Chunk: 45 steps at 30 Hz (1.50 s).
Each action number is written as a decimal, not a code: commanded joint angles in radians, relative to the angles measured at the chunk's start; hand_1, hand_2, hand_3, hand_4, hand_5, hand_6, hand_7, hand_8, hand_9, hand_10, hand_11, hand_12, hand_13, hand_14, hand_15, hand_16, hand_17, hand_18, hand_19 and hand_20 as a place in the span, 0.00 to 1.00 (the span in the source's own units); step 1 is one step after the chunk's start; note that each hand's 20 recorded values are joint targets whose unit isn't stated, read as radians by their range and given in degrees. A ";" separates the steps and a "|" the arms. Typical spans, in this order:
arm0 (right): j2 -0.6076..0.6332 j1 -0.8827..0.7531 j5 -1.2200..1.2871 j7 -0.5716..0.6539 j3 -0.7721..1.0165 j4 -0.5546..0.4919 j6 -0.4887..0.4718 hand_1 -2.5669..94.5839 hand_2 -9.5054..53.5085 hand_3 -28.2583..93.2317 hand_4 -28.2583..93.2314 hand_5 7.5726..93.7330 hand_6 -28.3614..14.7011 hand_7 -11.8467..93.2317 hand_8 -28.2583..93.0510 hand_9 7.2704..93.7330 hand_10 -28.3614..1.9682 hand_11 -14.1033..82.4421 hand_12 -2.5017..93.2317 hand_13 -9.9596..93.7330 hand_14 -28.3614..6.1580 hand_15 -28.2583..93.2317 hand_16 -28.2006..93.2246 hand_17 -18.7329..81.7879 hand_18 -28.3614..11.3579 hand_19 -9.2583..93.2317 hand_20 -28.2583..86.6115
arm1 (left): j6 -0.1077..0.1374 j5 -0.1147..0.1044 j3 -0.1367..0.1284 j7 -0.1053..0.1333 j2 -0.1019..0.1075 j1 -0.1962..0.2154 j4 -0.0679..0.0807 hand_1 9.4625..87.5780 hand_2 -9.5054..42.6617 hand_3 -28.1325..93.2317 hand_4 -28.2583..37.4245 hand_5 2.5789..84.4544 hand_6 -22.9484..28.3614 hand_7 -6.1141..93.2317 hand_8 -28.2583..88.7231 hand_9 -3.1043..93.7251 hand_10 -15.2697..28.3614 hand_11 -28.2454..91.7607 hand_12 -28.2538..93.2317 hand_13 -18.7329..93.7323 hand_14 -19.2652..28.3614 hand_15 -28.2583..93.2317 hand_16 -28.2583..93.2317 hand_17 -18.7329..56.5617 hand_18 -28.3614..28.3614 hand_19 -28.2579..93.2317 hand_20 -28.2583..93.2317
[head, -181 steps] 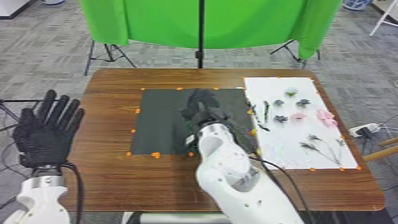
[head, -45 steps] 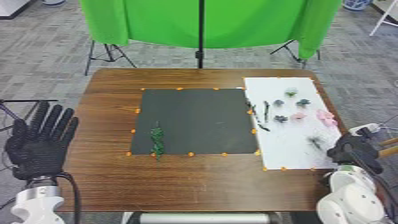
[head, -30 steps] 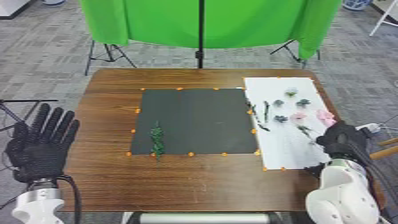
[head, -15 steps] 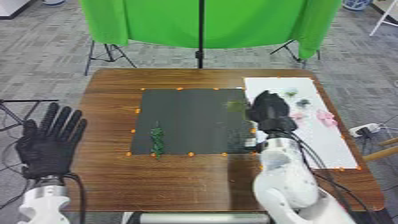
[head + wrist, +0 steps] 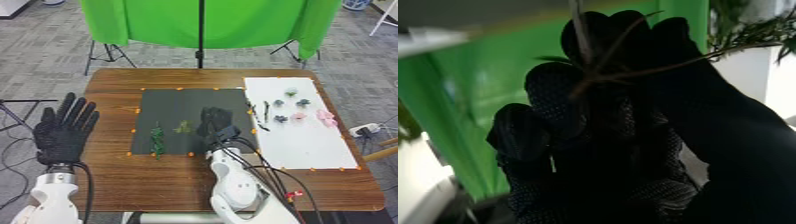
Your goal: Arrange flowers
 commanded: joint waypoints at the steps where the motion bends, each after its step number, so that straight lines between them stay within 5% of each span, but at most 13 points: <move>1: -0.038 -0.031 0.190 0.118 -0.019 -0.038 -0.045 0.50 0.00 0.86 0.05 0.75 0.54 0.40 0.30 0.84 0.43 0.48 0.42 0.73 0.34 0.83 0.45 0.55 0.00 1.00 0.73 | -0.002 0.006 0.019 -0.042 -0.001 -0.021 0.026 0.20 0.43 0.86 0.00 0.47 0.59 0.15 0.17 0.40 0.65 0.35 0.30 0.41 0.70 0.44 0.20 0.16 0.73 0.45 0.31; 6: -0.042 -0.030 0.216 0.136 -0.023 -0.043 -0.008 0.47 0.00 0.89 0.05 0.67 0.51 0.40 0.22 0.74 0.36 0.58 0.40 0.72 0.33 0.85 0.45 0.55 0.00 1.00 0.74 | -0.015 0.001 0.019 -0.050 -0.003 -0.026 0.033 0.20 0.43 0.86 0.00 0.47 0.59 0.15 0.17 0.40 0.65 0.35 0.30 0.41 0.70 0.43 0.20 0.16 0.73 0.44 0.31; 9: -0.038 -0.032 0.223 0.128 -0.027 -0.056 0.008 0.42 0.00 0.92 0.05 0.57 0.45 0.44 0.12 0.60 0.22 0.73 0.34 0.67 0.29 0.88 0.45 0.54 0.00 1.00 0.75 | -0.016 -0.008 0.023 -0.049 -0.005 -0.030 0.035 0.20 0.43 0.86 0.00 0.47 0.59 0.15 0.17 0.40 0.65 0.34 0.31 0.41 0.70 0.43 0.20 0.16 0.73 0.44 0.31; 16: 0.009 -0.031 0.253 0.118 -0.024 -0.124 -0.020 0.33 0.00 0.94 0.02 0.50 0.39 0.44 0.12 0.54 0.15 0.77 0.33 0.65 0.27 0.90 0.45 0.55 0.00 1.00 0.77 | -0.011 -0.026 0.013 -0.020 -0.014 -0.006 0.023 0.20 0.42 0.86 0.00 0.47 0.59 0.15 0.17 0.40 0.65 0.34 0.31 0.41 0.69 0.43 0.20 0.16 0.73 0.44 0.31; 21: 0.097 -0.062 0.302 0.121 0.009 -0.197 -0.088 0.32 0.00 0.92 0.05 0.62 0.43 0.40 0.12 0.59 0.16 0.74 0.33 0.67 0.25 0.90 0.45 0.55 0.00 1.00 0.77 | -0.016 -0.029 -0.005 0.007 -0.026 0.030 0.009 0.20 0.41 0.85 0.00 0.47 0.59 0.15 0.17 0.40 0.65 0.34 0.31 0.41 0.70 0.43 0.20 0.16 0.73 0.44 0.31; 26: 0.143 -0.120 0.319 0.112 0.020 -0.225 -0.089 0.29 0.19 0.91 0.07 0.70 0.45 0.37 0.13 0.63 0.16 0.71 0.33 0.69 0.24 0.89 0.45 0.55 0.00 1.00 0.77 | -0.016 -0.030 -0.016 0.020 -0.031 0.053 0.001 0.20 0.41 0.85 0.00 0.47 0.59 0.15 0.17 0.40 0.66 0.34 0.31 0.41 0.70 0.43 0.20 0.16 0.73 0.44 0.31; 30: 0.114 -0.148 0.319 0.103 0.023 -0.212 -0.127 0.29 0.22 0.91 0.07 0.72 0.46 0.35 0.14 0.64 0.16 0.70 0.34 0.69 0.23 0.89 0.46 0.55 0.00 1.00 0.76 | 0.014 -0.047 -0.003 0.012 -0.033 0.043 -0.002 0.21 0.41 0.85 0.00 0.47 0.59 0.15 0.17 0.41 0.66 0.34 0.31 0.41 0.71 0.43 0.20 0.16 0.73 0.44 0.31; 34: 0.104 -0.162 0.315 0.083 0.005 -0.209 -0.150 0.28 0.23 0.91 0.07 0.73 0.47 0.36 0.14 0.64 0.16 0.69 0.34 0.69 0.23 0.88 0.46 0.54 0.00 1.00 0.76 | 0.006 -0.052 0.007 0.005 -0.033 0.037 0.003 0.20 0.42 0.85 0.00 0.48 0.59 0.15 0.17 0.41 0.66 0.35 0.31 0.41 0.70 0.44 0.20 0.16 0.73 0.45 0.31; 39: 0.089 -0.174 0.339 0.066 -0.022 -0.216 -0.177 0.28 0.24 0.92 0.07 0.72 0.47 0.35 0.14 0.64 0.17 0.68 0.34 0.69 0.23 0.88 0.46 0.54 0.00 1.00 0.75 | 0.025 -0.072 0.010 0.008 -0.034 0.038 -0.001 0.20 0.43 0.86 0.00 0.48 0.59 0.16 0.17 0.41 0.65 0.35 0.31 0.41 0.70 0.44 0.20 0.16 0.73 0.45 0.31; 45: 0.092 -0.169 0.333 0.045 -0.053 -0.228 -0.179 0.26 0.24 0.93 0.08 0.71 0.47 0.35 0.15 0.64 0.18 0.68 0.34 0.69 0.23 0.88 0.46 0.54 0.00 1.00 0.75 | 0.027 -0.065 0.018 -0.006 -0.036 0.028 0.005 0.20 0.44 0.86 0.00 0.48 0.58 0.17 0.16 0.41 0.64 0.36 0.31 0.42 0.68 0.43 0.20 0.17 0.72 0.44 0.32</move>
